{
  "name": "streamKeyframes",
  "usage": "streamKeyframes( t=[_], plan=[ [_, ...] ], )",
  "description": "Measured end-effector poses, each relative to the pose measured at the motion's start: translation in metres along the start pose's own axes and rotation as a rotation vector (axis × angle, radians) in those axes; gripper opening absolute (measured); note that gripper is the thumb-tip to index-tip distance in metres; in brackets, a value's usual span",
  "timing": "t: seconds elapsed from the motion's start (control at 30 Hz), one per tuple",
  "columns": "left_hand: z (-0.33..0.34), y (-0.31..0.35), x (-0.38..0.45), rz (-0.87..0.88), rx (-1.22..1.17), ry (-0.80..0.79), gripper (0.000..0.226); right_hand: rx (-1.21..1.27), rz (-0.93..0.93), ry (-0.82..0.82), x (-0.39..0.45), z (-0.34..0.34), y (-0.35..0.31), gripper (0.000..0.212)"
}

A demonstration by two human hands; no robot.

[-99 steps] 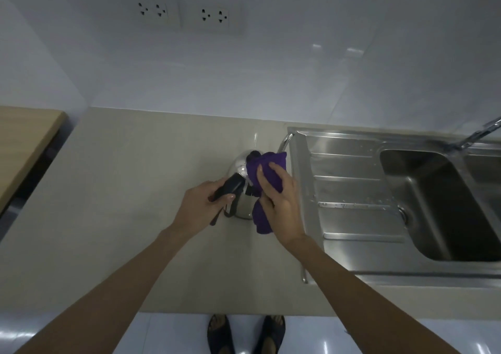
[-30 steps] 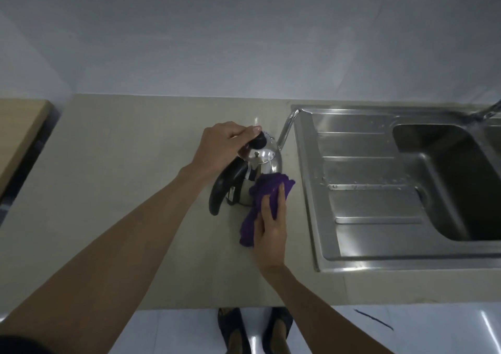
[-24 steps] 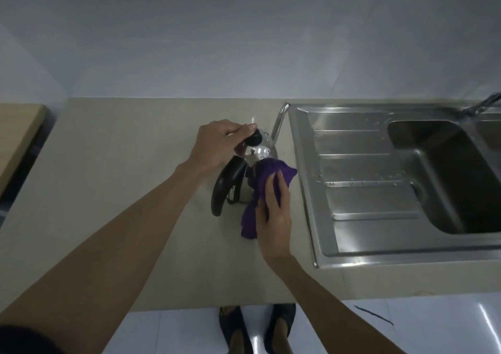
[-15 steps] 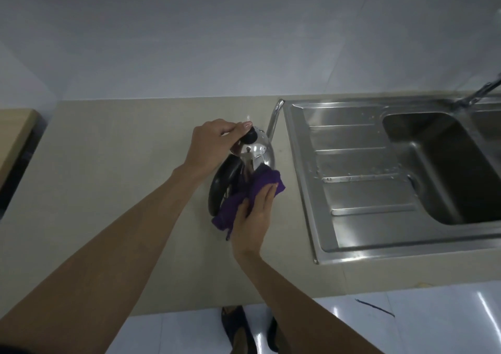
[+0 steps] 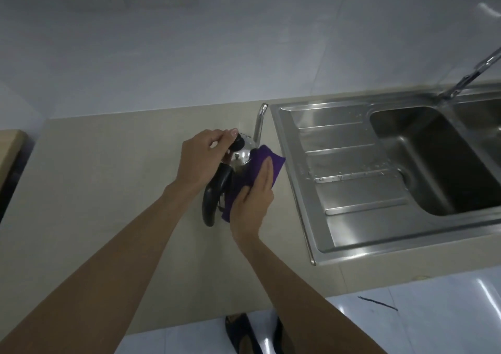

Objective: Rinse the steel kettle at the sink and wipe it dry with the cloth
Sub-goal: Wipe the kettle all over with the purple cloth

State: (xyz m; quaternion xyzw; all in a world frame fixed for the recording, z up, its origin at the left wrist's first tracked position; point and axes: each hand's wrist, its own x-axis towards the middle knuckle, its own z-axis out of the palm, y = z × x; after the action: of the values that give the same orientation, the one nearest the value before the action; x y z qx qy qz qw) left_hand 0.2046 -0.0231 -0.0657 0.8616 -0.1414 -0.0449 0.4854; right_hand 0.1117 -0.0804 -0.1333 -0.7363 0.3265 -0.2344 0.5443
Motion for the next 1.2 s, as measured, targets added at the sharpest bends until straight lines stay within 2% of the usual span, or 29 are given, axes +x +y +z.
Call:
streamKeyframes(
  t=[0.07,0.13,0.2,0.27,0.33,0.37,0.4,0.47,0.53,0.6,0.63,0.7,0.77,0.83,0.9,0.97,1.1,1.2],
  plan=[
    [0.003,0.002,-0.002,0.023,0.027,0.019,0.04,0.13,0.252,-0.068,0.006,-0.007,0.02,0.059],
    [0.007,0.003,-0.003,0.075,0.098,0.026,0.037,0.11,0.403,-0.138,0.02,-0.019,0.031,0.05],
    [0.008,0.002,-0.002,0.12,0.165,0.021,0.03,0.048,0.348,-0.1,0.03,-0.029,0.025,0.047],
    [0.006,0.0,-0.002,0.135,0.156,0.0,0.025,0.09,0.125,0.014,0.034,-0.034,0.005,0.051],
    [0.004,-0.001,-0.003,0.147,0.108,-0.054,0.02,0.106,-0.059,0.039,0.036,-0.03,-0.014,0.053],
    [0.003,-0.001,-0.004,0.153,0.086,-0.084,0.018,0.064,-0.093,0.038,0.035,-0.024,-0.018,0.054],
    [0.003,-0.002,-0.006,0.157,0.071,-0.104,0.018,0.032,-0.075,0.049,0.032,-0.019,-0.015,0.054],
    [-0.001,-0.003,-0.008,0.149,0.056,-0.113,0.019,0.041,0.086,0.026,0.025,-0.021,0.003,0.052],
    [-0.004,-0.003,-0.007,0.139,0.05,-0.127,0.02,0.039,0.3,-0.112,0.025,-0.036,0.029,0.047],
    [-0.006,-0.001,-0.007,0.127,0.049,-0.158,0.021,-0.052,0.36,-0.181,0.03,-0.05,0.037,0.041],
    [-0.006,-0.001,-0.007,0.126,0.049,-0.158,0.021,-0.042,0.304,-0.135,0.032,-0.051,0.031,0.041],
    [-0.005,-0.002,-0.01,0.117,0.027,-0.15,0.021,0.047,0.07,-0.021,0.029,-0.046,0.002,0.049],
    [-0.005,-0.004,-0.012,0.105,-0.005,-0.174,0.021,0.016,-0.162,0.005,0.024,-0.033,-0.022,0.058],
    [-0.005,-0.006,-0.014,0.095,-0.022,-0.202,0.021,-0.082,-0.21,0.065,0.021,-0.022,-0.027,0.059],
    [-0.005,-0.005,-0.015,0.081,-0.04,-0.202,0.021,-0.072,-0.123,0.147,0.024,-0.018,-0.016,0.057],
    [-0.005,-0.003,-0.016,0.067,-0.054,-0.192,0.021,-0.065,-0.01,0.152,0.022,-0.019,0.004,0.054],
    [-0.006,-0.001,-0.018,0.069,-0.043,-0.182,0.019,-0.127,0.168,0.006,0.024,-0.03,0.047,0.044],
    [-0.004,0.002,-0.023,0.087,0.004,-0.145,0.023,-0.194,0.285,-0.105,0.048,-0.045,0.049,0.032]
  ],
)
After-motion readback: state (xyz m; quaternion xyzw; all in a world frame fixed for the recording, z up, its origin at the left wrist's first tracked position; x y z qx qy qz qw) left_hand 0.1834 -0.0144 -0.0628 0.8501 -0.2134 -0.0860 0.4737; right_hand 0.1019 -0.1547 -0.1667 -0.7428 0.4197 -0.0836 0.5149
